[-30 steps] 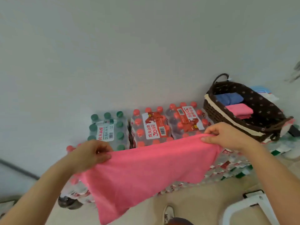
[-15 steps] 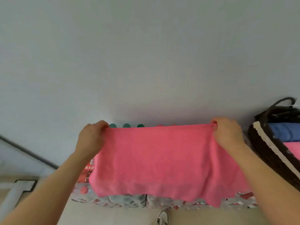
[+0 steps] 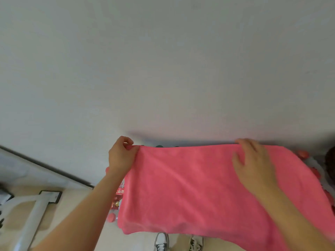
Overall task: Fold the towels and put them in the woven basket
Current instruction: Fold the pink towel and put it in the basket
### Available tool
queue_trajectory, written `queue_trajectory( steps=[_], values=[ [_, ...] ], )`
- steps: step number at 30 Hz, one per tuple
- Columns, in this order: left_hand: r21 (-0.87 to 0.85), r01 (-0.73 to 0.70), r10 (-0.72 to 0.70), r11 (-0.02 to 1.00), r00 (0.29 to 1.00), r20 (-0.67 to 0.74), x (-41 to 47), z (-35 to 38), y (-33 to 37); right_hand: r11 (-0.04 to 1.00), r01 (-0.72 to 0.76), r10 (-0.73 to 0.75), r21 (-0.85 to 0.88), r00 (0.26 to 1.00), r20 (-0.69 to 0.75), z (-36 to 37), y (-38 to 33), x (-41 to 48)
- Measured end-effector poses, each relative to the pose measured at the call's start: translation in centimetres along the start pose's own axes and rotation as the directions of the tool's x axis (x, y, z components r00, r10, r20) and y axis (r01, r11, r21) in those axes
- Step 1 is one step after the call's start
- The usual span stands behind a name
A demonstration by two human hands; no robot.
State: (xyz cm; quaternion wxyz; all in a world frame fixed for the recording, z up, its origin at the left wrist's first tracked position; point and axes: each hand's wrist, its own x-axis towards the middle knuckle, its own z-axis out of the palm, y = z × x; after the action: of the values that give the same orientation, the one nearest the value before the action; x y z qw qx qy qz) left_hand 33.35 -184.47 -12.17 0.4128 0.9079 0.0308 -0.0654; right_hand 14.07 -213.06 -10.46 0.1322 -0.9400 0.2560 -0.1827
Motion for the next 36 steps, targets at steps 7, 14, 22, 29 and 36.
queue_trajectory(
  steps=[7,14,22,29,36],
  values=[
    [-0.011,0.024,-0.024,1.000,0.999,0.023,1.8,0.2,-0.8,0.975,0.219,-0.180,-0.027,0.860,0.478,4.9,-13.1,-4.3],
    [0.011,-0.083,0.083,0.996,0.996,0.035,2.8,0.4,-0.8,0.983,0.141,-0.045,-0.120,0.812,0.581,7.4,-15.2,-4.0],
    [0.187,-0.555,0.561,0.811,0.827,0.022,0.3,-0.9,-2.9,0.973,0.101,0.034,-0.208,0.829,0.558,8.2,-15.5,-2.7],
    [0.257,-0.908,0.614,0.330,0.414,0.672,-8.2,-2.3,-8.6,0.985,0.066,0.030,-0.159,0.841,0.540,4.8,-16.5,-6.6],
    [0.241,-0.940,0.605,0.243,0.341,0.720,-6.1,-3.3,-9.5,0.985,0.012,0.097,-0.174,0.794,0.600,5.5,-16.0,-12.4]
  ],
)
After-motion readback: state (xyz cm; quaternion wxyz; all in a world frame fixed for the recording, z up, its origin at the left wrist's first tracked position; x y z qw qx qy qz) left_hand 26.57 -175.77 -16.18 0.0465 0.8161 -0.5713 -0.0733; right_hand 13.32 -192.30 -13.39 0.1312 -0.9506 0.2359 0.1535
